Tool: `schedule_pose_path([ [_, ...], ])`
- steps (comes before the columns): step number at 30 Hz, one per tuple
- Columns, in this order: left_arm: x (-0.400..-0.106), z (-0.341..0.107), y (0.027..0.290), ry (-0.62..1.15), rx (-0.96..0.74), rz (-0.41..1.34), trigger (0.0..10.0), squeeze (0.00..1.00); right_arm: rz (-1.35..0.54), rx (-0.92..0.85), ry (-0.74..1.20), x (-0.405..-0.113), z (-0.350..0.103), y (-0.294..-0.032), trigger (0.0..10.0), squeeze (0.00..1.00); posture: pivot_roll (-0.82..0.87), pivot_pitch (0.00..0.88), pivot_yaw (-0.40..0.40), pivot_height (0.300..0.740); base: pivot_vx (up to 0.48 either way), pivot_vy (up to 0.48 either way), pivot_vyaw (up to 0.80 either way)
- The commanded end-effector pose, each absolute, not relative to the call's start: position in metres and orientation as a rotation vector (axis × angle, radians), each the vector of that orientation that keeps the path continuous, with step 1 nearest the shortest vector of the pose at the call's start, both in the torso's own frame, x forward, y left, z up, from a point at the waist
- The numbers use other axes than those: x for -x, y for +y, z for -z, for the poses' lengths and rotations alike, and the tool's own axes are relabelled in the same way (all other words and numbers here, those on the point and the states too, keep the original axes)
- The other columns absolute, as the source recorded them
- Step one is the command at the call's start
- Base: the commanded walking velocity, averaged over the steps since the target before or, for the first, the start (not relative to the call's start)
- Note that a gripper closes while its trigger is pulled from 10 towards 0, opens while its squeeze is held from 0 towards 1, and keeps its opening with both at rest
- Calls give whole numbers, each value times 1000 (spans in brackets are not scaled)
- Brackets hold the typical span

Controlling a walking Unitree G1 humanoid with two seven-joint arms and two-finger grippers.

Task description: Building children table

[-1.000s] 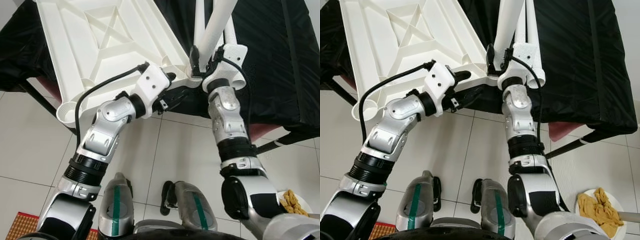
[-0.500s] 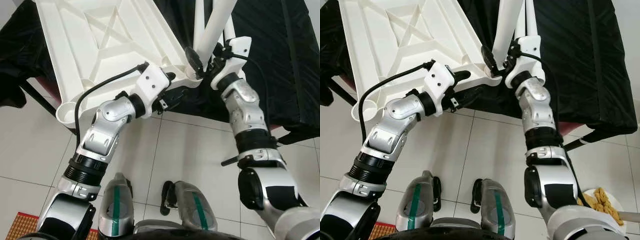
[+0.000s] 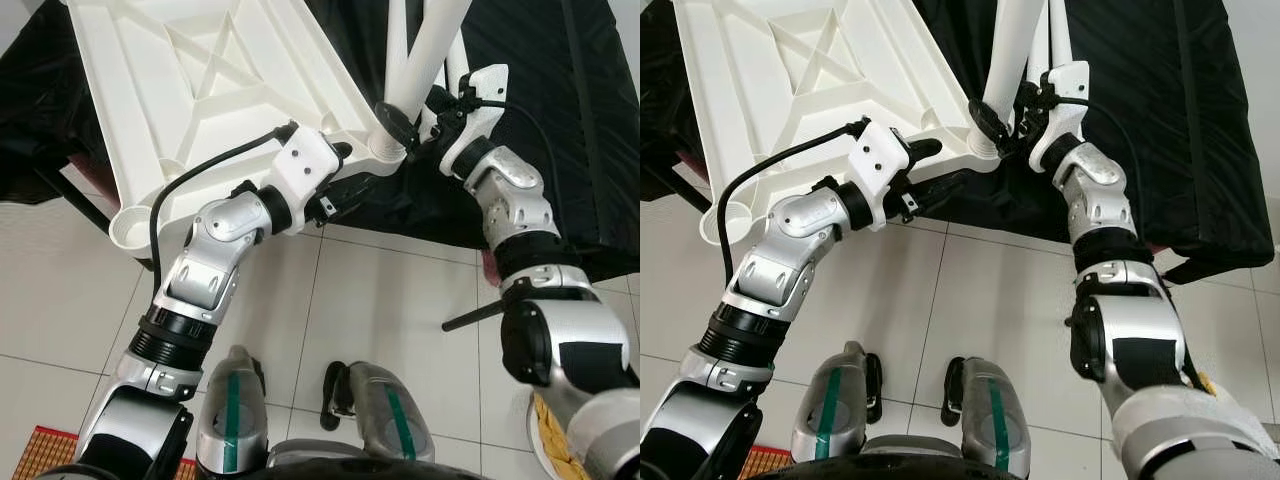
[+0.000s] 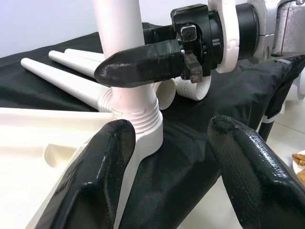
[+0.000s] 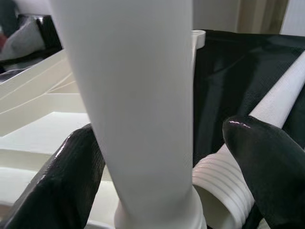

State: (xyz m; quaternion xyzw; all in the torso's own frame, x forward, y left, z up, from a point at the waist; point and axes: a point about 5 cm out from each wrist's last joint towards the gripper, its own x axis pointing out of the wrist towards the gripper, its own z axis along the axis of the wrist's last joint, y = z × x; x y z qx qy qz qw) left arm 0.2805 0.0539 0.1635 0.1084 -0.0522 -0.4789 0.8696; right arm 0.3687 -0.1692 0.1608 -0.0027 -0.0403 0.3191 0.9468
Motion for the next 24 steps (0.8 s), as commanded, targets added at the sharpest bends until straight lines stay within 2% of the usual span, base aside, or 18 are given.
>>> schedule_pose_path([
  [1,-284,-166,54,-120,-225,968,10000,0,-672,0,-65,-369,-158,-170,9137,0,50,15,-57,740,0,0,0],
  [2,-284,-166,54,-120,-225,968,10000,0,-672,0,-65,-369,-158,-170,9137,0,50,15,-57,740,0,0,0],
  [3,-284,-166,55,-121,-226,967,10000,0,-681,-18,-59,-369,-157,-170,2235,0,51,15,-57,740,0,0,0],
  [4,-284,-166,55,-121,-227,967,10000,0,-688,-32,-55,-369,-156,-170,0,0,52,15,-56,740,0,0,0],
  [17,-284,-167,55,-121,-224,964,10000,0,-734,-54,-49,-364,-146,-167,0,0,49,16,-58,740,0,0,0],
  [18,-284,-167,54,-122,-224,966,10000,0,-721,-52,-44,-364,-144,-166,10000,0,47,17,-59,740,0,0,0],
  [24,-283,-167,54,-123,-222,968,10000,0,-696,-58,-38,-364,-142,-165,10000,0,46,18,-60,740,0,0,0],
])
